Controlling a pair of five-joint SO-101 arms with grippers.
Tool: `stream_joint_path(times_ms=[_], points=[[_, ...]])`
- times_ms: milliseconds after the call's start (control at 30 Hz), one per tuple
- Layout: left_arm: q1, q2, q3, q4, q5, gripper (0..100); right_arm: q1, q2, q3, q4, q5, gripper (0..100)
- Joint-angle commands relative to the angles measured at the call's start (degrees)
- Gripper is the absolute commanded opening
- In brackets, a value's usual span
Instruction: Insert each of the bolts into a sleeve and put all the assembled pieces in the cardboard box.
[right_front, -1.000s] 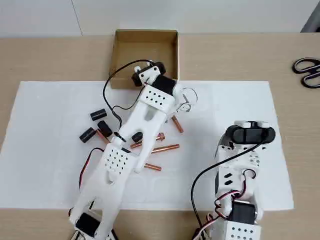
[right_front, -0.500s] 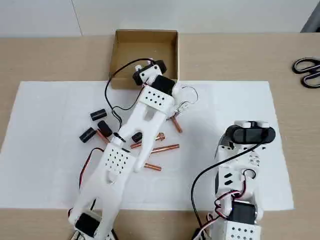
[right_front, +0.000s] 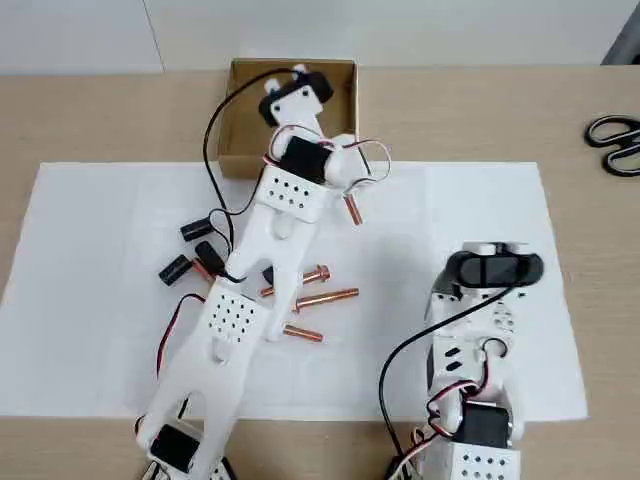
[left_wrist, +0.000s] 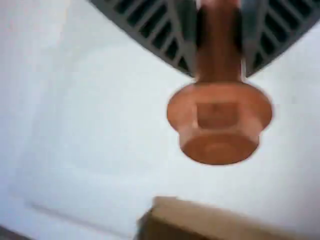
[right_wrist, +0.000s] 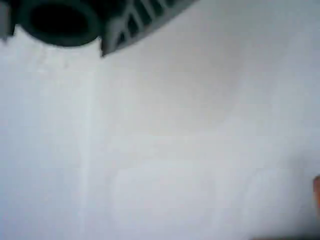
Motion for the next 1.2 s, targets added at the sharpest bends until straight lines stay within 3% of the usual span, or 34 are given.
stream_joint_path(times_ms=[0, 233, 400, 667, 800, 933, 1167], points=[[-2.20, -8.88, -3.47, 1.05, -6.77, 1, -5.49, -1.01, 0.35, -0.22, -0.35, 0.4], [-3.34, -17.76, -3.38, 1.32, -21.36, 1, -20.26, -1.01, 0.35, -4.44, 1.41, 0.7], [-3.34, -25.23, -1.27, 1.32, -23.30, 1, -20.44, -1.01, 0.35, -20.44, 5.10, 0.6], [-2.90, -44.31, 23.69, 1.23, -24.44, 1, -20.44, -1.01, 0.35, -28.97, 13.01, 0.6], [-0.88, -54.51, 37.23, 1.05, -28.31, 1, -20.44, -1.01, 0.35, -33.19, 12.84, 0.5], [2.99, -63.47, 42.77, 0.26, -28.48, 1, -20.70, -1.01, 0.35, -34.42, 12.40, 0.5], [4.48, -72.26, 49.71, -0.88, -28.48, 1, -20.70, -1.01, 0.35, -34.33, 3.34, 0.5]])
